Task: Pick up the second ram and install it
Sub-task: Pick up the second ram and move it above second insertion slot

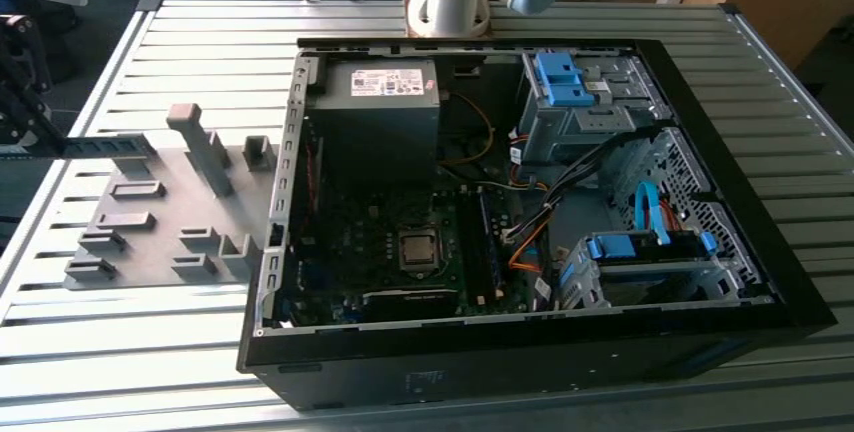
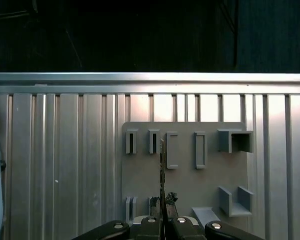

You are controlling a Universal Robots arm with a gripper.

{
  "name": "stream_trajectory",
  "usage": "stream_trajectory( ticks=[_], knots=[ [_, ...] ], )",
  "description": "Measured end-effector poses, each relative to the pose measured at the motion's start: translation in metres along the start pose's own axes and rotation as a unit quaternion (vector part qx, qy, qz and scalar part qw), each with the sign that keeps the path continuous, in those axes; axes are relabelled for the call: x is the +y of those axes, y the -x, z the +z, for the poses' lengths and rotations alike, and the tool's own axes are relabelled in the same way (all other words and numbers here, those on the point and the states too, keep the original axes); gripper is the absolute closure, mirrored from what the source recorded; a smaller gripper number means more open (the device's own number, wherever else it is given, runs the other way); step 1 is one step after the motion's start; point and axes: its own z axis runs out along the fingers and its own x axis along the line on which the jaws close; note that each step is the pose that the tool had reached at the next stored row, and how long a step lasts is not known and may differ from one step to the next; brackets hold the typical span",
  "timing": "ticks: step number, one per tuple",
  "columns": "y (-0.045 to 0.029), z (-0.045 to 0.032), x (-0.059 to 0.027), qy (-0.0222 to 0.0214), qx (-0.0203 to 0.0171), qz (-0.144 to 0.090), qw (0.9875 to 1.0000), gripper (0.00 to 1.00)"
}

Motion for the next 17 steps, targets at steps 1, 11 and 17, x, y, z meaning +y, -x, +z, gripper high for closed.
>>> stream_trajectory(
  ticks=[1, 11, 17],
  knots=[
    [0.0, -0.001, 0.0, 0.0, 0.0, 0.0, 1.0, 0.86],
    [0.0003, -0.0112, 0.0003, -0.0002, 0.0, 0.0, 1.0, 0.86],
    [0.0005, -0.0176, 0.0004, -0.0005, 0.0, 0.0, 1.0, 0.86]
  ],
)
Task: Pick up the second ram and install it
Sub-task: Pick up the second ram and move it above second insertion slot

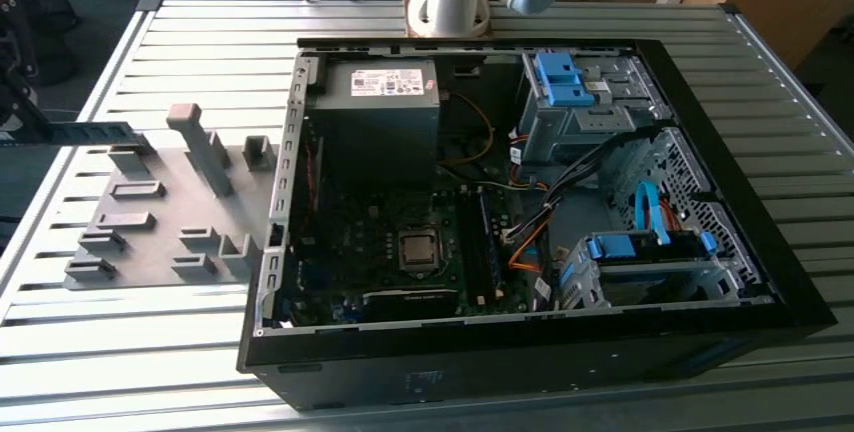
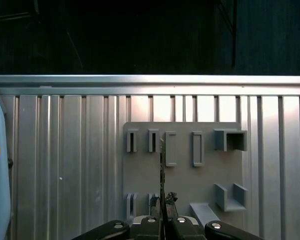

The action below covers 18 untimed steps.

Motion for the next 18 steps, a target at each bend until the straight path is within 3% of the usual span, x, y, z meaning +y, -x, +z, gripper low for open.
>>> stream_trajectory(
  ticks=[18],
  knots=[
    [0.0006, -0.0193, 0.0004, -0.0009, 0.0, 0.0, 1.0, 0.86]
  ],
)
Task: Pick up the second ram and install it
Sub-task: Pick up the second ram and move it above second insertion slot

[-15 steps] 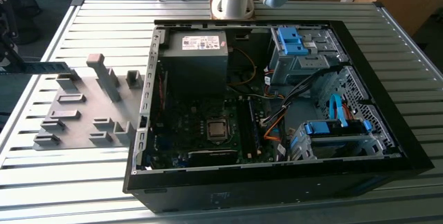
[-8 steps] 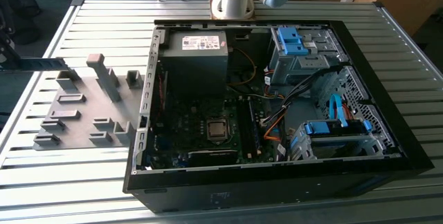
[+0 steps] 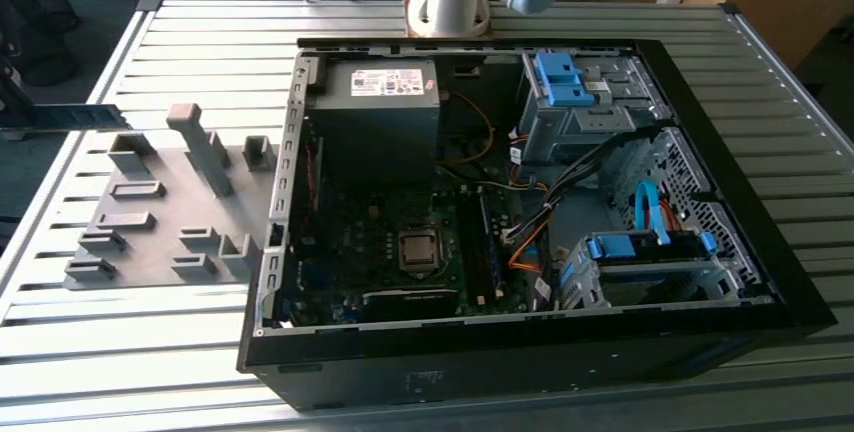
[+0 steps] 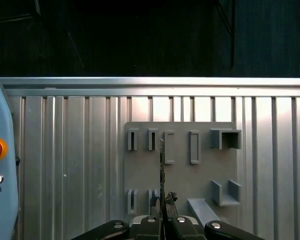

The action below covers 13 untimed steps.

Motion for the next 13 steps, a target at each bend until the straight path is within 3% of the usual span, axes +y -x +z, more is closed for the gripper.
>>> stream_trajectory(
  ticks=[13],
  knots=[
    [0.0002, -0.0019, -0.0008, 0.0, 0.0001, 0.0, 1.0, 0.86]
  ],
)
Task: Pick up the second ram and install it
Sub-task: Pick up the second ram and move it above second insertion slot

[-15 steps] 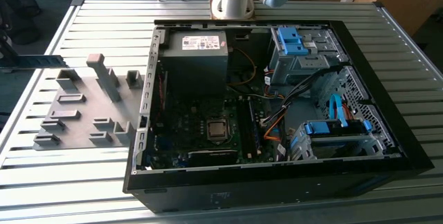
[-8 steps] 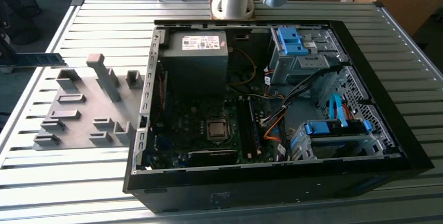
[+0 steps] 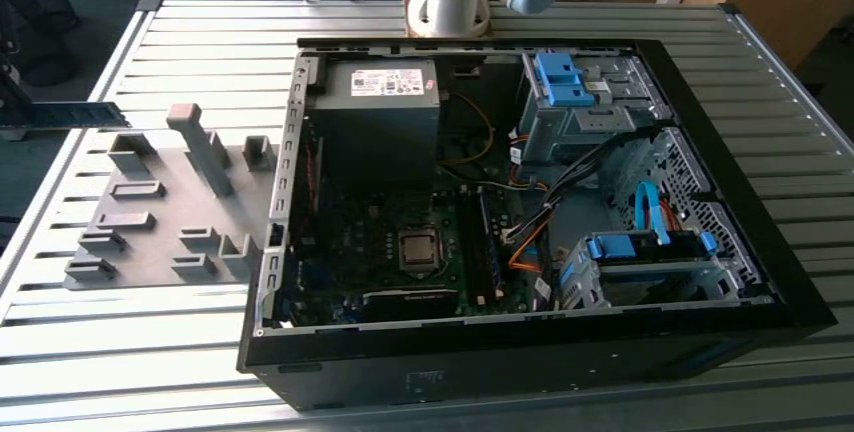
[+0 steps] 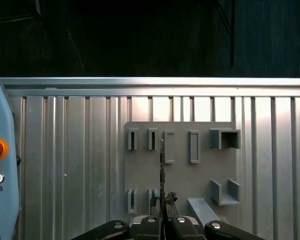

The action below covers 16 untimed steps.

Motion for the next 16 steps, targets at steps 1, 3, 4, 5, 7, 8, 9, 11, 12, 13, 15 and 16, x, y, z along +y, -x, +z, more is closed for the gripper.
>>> stream_trajectory(
  ticks=[1, 3, 4, 5, 7, 8, 9, 11, 12, 13, 15, 16],
  knots=[
    [-0.0001, 0.0001, -0.0007, -0.0001, 0.0, 0.0, 1.0, 0.86],
    [0.0, 0.0001, -0.0025, -0.0001, -0.0001, 0.0, 1.0, 0.86],
    [0.0, 0.0, -0.0035, -0.0001, 0.0, 0.0, 1.0, 0.86],
    [0.0, 0.0001, -0.0045, -0.0001, -0.0001, 0.0, 1.0, 0.86],
    [0.0, 0.0, -0.0066, -0.0001, -0.0001, 0.0, 1.0, 0.86],
    [0.0, 0.0, -0.0077, -0.0001, -0.0001, 0.0, 1.0, 0.86],
    [0.0001, 0.0, -0.0088, -0.0001, -0.0001, 0.0, 1.0, 0.86],
    [0.0001, 0.0, -0.0108, -0.0001, -0.0001, 0.0, 1.0, 0.86],
    [0.0002, 0.0, -0.0118, -0.0002, -0.0001, 0.0, 1.0, 0.86],
    [0.0002, -0.0001, -0.0129, -0.0001, -0.0001, 0.0, 1.0, 0.86],
    [0.0002, -0.0001, -0.0151, -0.0001, -0.0001, 0.0, 1.0, 0.86],
    [0.0002, -0.0002, -0.0161, -0.0001, -0.0001, 0.0, 1.0, 0.86]
  ],
)
